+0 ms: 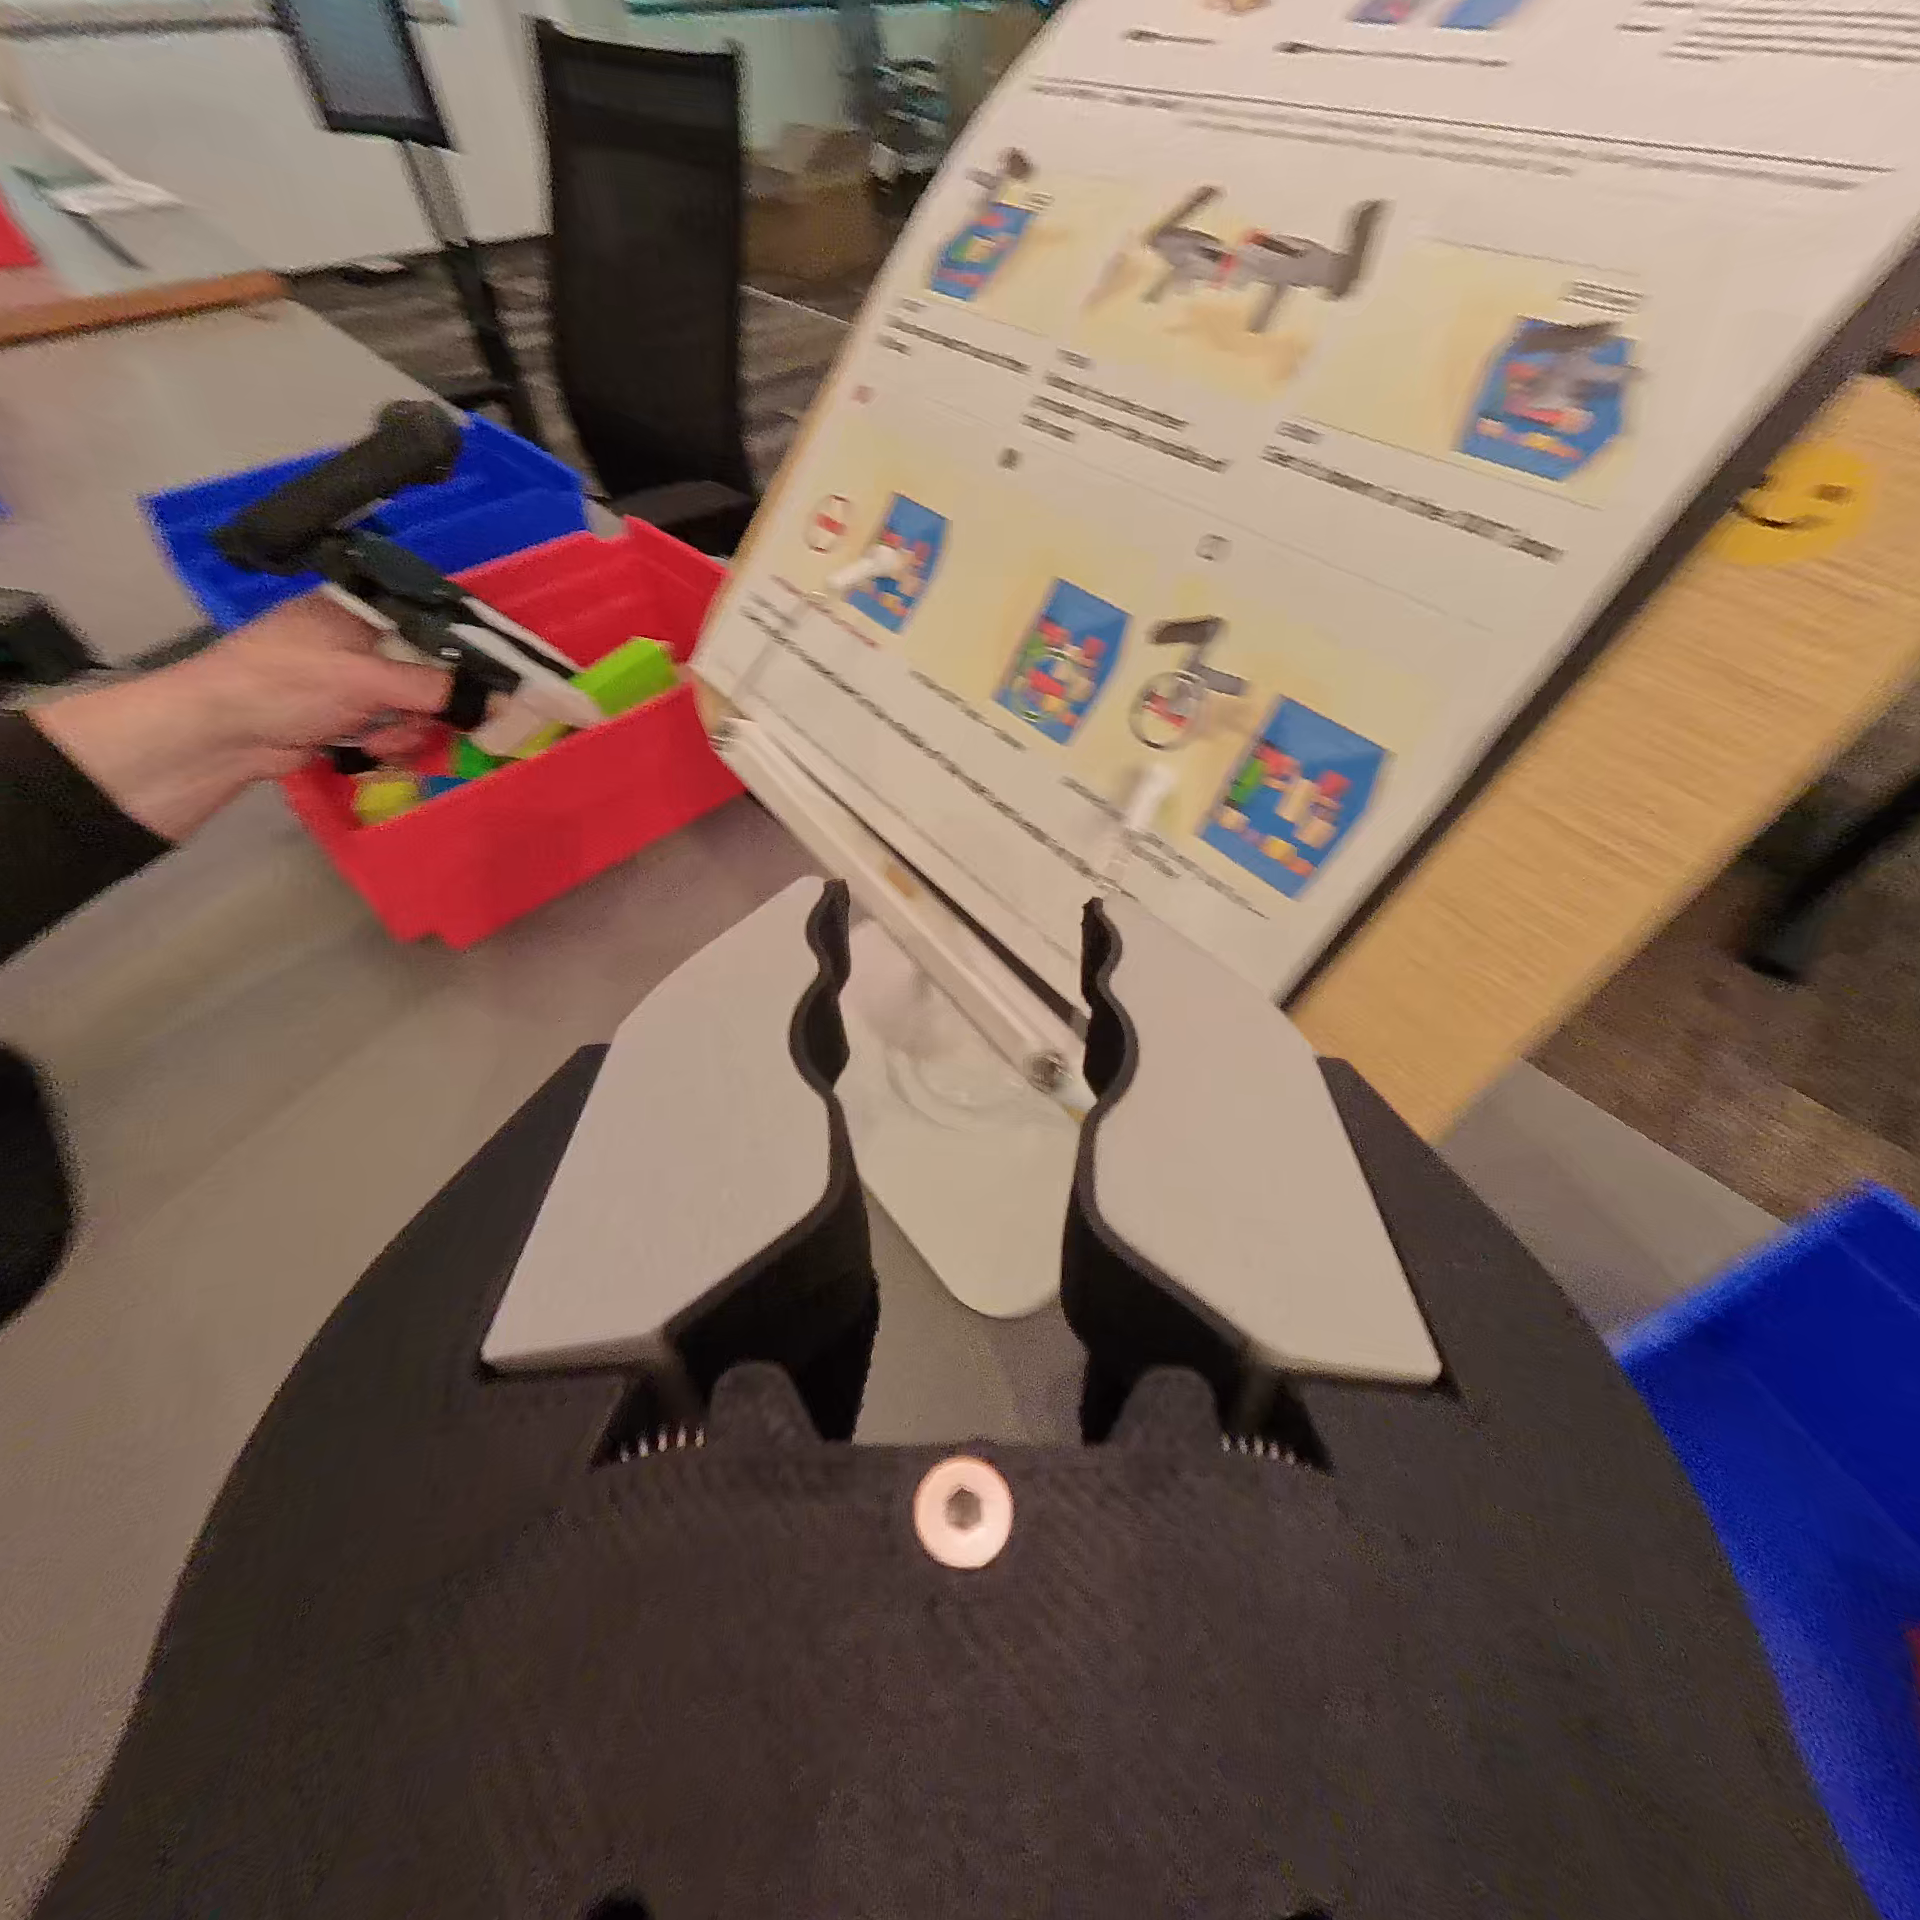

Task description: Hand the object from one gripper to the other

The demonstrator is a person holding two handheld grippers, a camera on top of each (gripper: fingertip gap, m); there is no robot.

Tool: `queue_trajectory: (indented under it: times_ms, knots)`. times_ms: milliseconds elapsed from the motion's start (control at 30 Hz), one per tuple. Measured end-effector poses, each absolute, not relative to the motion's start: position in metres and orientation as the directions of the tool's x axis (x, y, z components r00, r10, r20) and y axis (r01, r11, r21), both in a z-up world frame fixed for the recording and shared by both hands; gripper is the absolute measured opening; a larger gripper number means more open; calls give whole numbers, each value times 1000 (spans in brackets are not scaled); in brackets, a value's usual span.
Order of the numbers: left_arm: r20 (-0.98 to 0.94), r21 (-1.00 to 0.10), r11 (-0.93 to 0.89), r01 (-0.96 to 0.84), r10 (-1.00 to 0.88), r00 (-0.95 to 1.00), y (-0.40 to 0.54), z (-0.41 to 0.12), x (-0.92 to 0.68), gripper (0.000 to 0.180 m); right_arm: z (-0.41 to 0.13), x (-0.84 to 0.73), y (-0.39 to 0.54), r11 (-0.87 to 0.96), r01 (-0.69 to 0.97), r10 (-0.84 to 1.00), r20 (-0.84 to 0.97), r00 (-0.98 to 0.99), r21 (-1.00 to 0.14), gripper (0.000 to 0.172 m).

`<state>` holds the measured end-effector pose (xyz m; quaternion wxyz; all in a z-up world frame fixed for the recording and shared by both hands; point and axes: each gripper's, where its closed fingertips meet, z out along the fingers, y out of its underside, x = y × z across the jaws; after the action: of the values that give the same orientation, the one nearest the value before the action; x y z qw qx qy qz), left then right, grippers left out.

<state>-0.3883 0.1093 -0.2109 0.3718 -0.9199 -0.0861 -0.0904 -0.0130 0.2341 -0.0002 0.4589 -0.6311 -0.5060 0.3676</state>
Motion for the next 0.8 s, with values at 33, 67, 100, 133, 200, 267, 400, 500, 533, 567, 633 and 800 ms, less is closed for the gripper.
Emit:
queue_trajectory:
  times_ms: [33,67,100,133,200,267,400,500,533,567,633,800]
  knots:
    - [240,-693,-684,229,81,967,107,-202,-386,38,2,-21,223,-70,279,987,-27,158,-958,42]
    - [255,-741,-637,215,30,966,107,-188,-379,39,5,-30,211,-79,251,994,-58,90,-965,42]
    - [276,-801,-565,199,-52,960,107,-167,-366,38,9,-38,198,-93,223,996,-90,20,-970,43]
    - [281,-845,-501,186,-122,952,104,-148,-353,38,12,-47,186,-108,196,992,-119,-46,-975,44]
    - [249,-914,-384,133,-269,930,97,-112,-320,38,16,-64,162,-141,150,972,-166,-166,-979,46]
    - [231,-962,-236,133,-455,860,86,-73,-273,38,16,-82,140,-182,122,940,-209,-269,-976,49]
    - [157,-985,-55,165,-684,713,64,-23,-190,38,1,-116,105,-241,128,876,-273,-397,-962,58]
    - [109,-988,-11,157,-768,631,57,-11,-146,38,-3,-129,82,-311,117,804,-326,-497,-943,62]
    - [95,-989,-4,148,-785,612,56,-9,-136,38,-3,-132,76,-335,117,776,-345,-528,-935,62]
    - [84,-990,1,142,-801,593,55,-9,-126,38,-2,-132,70,-357,115,750,-358,-556,-927,60]
    - [58,-994,8,107,-806,590,57,-11,-114,38,0,-132,64,-383,112,715,-371,-593,-917,55]
    - [64,-994,-2,106,-813,578,63,-16,-105,38,7,-124,61,-396,80,682,-351,-641,-915,32]
